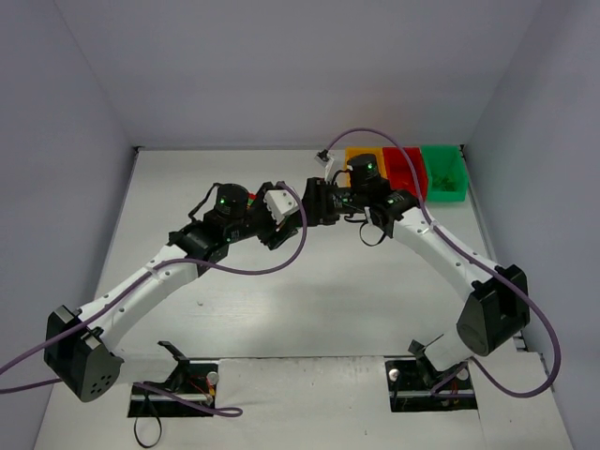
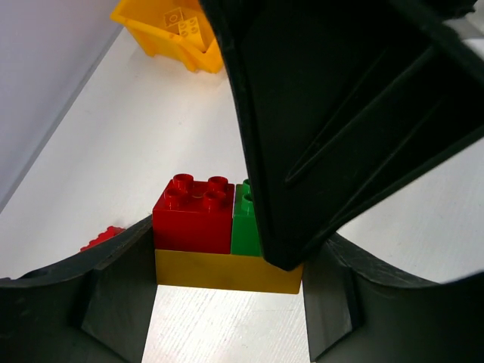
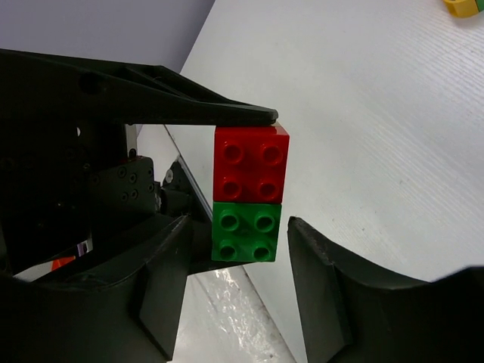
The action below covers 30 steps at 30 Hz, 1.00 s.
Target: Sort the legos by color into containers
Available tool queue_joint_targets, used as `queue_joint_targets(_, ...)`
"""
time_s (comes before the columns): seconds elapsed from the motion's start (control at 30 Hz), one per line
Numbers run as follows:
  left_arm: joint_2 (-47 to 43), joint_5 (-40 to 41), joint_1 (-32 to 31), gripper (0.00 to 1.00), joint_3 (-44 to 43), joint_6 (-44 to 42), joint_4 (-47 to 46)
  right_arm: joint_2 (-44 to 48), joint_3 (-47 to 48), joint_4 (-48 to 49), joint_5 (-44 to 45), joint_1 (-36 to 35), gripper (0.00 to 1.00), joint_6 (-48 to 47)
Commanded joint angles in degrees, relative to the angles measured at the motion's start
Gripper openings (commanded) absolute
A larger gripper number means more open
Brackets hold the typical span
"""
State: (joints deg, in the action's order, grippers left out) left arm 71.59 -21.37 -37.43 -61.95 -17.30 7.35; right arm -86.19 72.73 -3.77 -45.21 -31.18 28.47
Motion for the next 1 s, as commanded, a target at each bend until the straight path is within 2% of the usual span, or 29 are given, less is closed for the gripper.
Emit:
queue_joint_targets(0.0, -0.40, -0.34, 0.25, 0.15, -3.70, 0.42, -4.89, -0.38, 0.22, 3.24, -1.99, -0.37, 0.49, -0.43)
queue_joint_targets(0.07, -0.40, -0.43, 0.25, 0.15, -3.70, 0.51, -4.98, -0.47, 0.13, 3.24, -2.07, -0.46, 0.38, -0.61)
queue_joint_targets(0.1, -0.49, -0.52, 0.25, 0.15, -3.79, 0.51, -4.98, -0.55, 0.05, 3.24, -2.07, -0.46, 0.24, -0.61)
queue_joint_targets(0.2, -0.49, 0.09, 0.25, 0.18, -3.44, 0.16, -4.63, -0.56, 0.57, 3.24, -2.16, -0.55, 0.00, -0.70)
queue_joint_targets(0.23, -0.58, 0.27, 0.25, 0.21, -3.09, -0.01, -4.46, -0.56, 0.75, 3.24, -2.25, -0.46, 0.00, -0.70)
queue_joint_targets(0.27, -0.66, 0.36, 0.34, 0.34, -2.91, -0.10, -4.02, -0.56, 0.92, 3.24, -2.16, -0.46, 0.00, -0.61)
queue_joint_targets(0.37, -1.63, 2.29, 0.34, 0.59, -1.34, -0.89, -3.75, -0.64, 1.45, 3.24, -2.42, -0.55, 0.00, -0.61)
queue_joint_targets(0.4, -2.15, 3.51, 0.34, 0.70, -0.89, -0.98, -3.66, -0.82, 1.62, 3.24, -2.43, -0.46, 0.00, -0.52)
queue_joint_targets(0.63, -3.74, 4.58, 1.22, 0.73, 1.83, -2.30, -2.61, -1.08, 2.07, 3.24, -2.95, -0.46, 0.00, -0.34)
queue_joint_targets(0.97, -3.39, -1.48, 4.73, 0.73, 1.75, -1.95, -1.20, -0.82, 1.98, 5.26, -3.39, -0.64, 0.00, 0.18)
